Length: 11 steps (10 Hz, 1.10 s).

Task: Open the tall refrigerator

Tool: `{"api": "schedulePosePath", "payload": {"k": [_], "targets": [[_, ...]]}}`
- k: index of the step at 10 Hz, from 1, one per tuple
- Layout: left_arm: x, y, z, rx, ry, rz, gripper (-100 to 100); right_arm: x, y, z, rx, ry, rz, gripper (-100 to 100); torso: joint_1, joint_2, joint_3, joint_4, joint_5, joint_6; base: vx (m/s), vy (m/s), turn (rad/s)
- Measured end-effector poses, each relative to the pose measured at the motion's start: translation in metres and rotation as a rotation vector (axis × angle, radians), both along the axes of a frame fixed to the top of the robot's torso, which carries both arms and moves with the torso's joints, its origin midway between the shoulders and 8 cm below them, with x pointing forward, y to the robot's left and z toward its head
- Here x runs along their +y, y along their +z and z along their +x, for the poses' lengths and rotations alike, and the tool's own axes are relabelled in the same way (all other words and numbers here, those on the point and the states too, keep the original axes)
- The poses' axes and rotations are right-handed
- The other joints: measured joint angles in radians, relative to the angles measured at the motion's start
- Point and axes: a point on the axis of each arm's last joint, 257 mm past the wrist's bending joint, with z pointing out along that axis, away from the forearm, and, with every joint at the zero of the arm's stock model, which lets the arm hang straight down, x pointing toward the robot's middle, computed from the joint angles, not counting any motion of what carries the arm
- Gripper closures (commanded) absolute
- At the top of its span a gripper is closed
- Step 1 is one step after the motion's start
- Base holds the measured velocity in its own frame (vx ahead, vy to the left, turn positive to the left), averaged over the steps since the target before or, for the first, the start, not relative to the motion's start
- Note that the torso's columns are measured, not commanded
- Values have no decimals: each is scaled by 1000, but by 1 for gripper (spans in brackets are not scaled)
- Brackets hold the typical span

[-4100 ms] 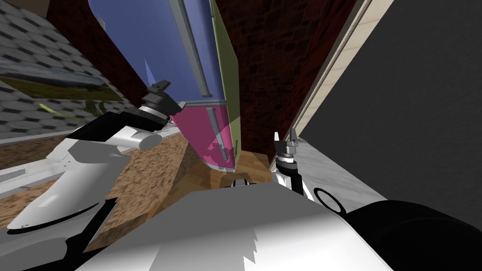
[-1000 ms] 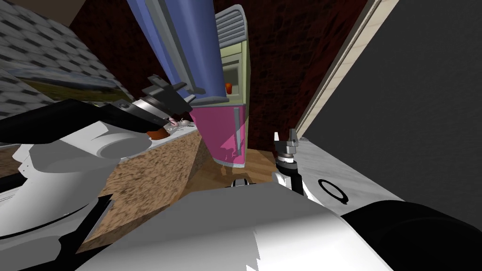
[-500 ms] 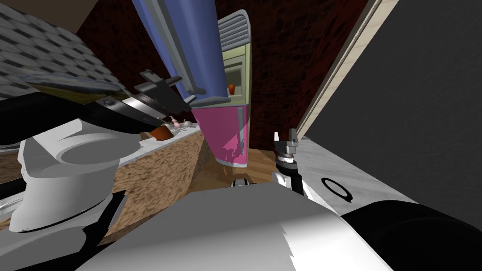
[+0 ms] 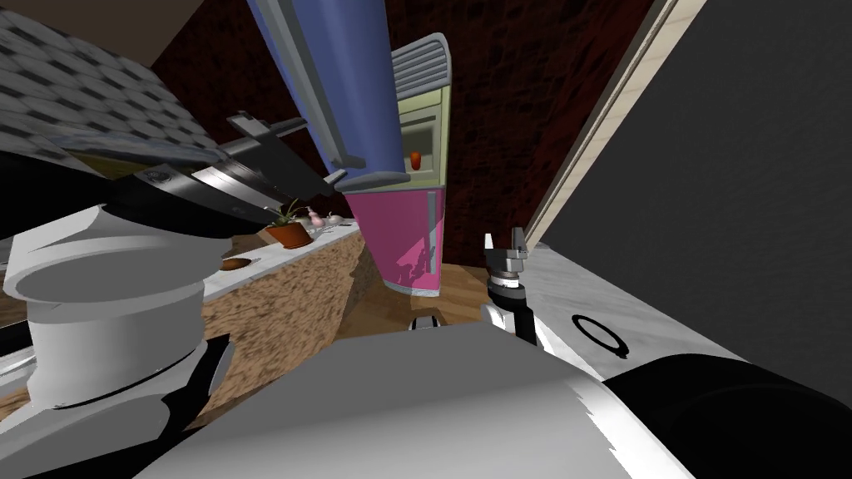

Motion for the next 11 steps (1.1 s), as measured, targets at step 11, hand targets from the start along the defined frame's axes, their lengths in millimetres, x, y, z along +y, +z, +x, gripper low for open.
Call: {"api": "schedulePosePath", "payload": {"k": [11], "targets": [[-13,5,-55,-21,-131,9,100,0,0,0,0,0,0,0,-4,0,0,-2,-3,3,1,118,-3]]}}
